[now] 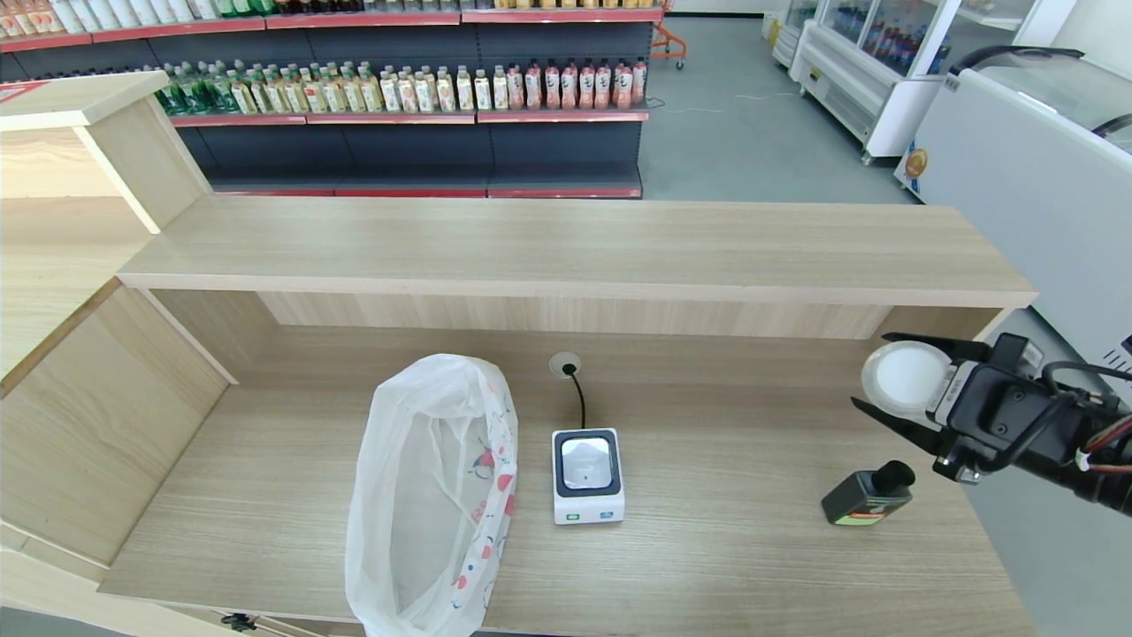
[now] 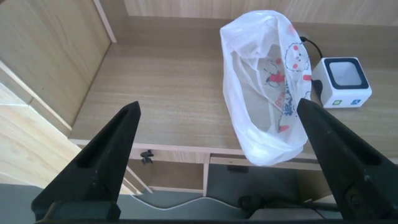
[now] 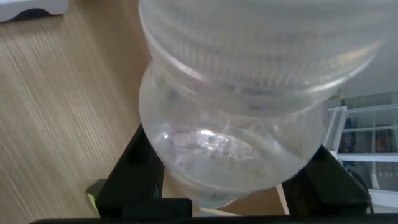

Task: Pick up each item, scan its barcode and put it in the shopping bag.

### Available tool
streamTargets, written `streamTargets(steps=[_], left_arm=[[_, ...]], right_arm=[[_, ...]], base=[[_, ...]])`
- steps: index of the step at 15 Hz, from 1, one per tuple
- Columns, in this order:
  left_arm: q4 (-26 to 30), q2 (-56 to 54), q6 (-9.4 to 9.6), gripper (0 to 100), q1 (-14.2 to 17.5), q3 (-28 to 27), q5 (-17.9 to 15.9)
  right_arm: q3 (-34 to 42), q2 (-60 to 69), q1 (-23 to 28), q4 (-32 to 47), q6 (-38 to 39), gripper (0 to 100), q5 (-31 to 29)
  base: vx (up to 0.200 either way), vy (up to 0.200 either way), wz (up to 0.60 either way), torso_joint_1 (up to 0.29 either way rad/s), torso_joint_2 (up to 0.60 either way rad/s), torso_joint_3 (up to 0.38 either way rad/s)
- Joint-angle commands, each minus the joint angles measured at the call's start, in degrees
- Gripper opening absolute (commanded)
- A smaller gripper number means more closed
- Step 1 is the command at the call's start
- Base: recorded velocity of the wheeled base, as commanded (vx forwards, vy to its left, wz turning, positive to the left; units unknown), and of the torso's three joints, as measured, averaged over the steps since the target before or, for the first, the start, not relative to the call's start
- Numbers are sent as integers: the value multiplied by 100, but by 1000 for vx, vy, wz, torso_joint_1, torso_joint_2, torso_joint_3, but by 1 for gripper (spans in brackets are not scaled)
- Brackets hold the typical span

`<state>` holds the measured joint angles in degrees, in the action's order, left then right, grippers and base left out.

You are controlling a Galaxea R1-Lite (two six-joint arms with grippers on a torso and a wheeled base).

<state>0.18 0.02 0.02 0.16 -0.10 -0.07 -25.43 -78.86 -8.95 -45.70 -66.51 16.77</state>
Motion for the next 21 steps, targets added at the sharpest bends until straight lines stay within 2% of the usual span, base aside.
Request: streamTargets(steps=[1, 13, 16, 21], left_arm=[[-1, -2, -2, 100, 2, 1, -1], [-1, -2, 33, 100, 2, 1, -1], [-1, -2, 24, 100, 2, 1, 7], [-1, -2, 24, 100, 2, 1, -1]], right_arm=[[-6, -24, -2, 0, -2, 0, 1], [56, -551, 7, -44, -2, 0, 72], [-252, -929, 7, -53, -2, 0, 195], [-357, -1316, 7, -62, 7, 0, 203]], base=[[0, 200, 0, 2, 2, 12], [0, 200, 0, 0, 5, 4], [0, 0, 0, 0, 0, 0], [-200, 0, 0, 2, 3, 4]])
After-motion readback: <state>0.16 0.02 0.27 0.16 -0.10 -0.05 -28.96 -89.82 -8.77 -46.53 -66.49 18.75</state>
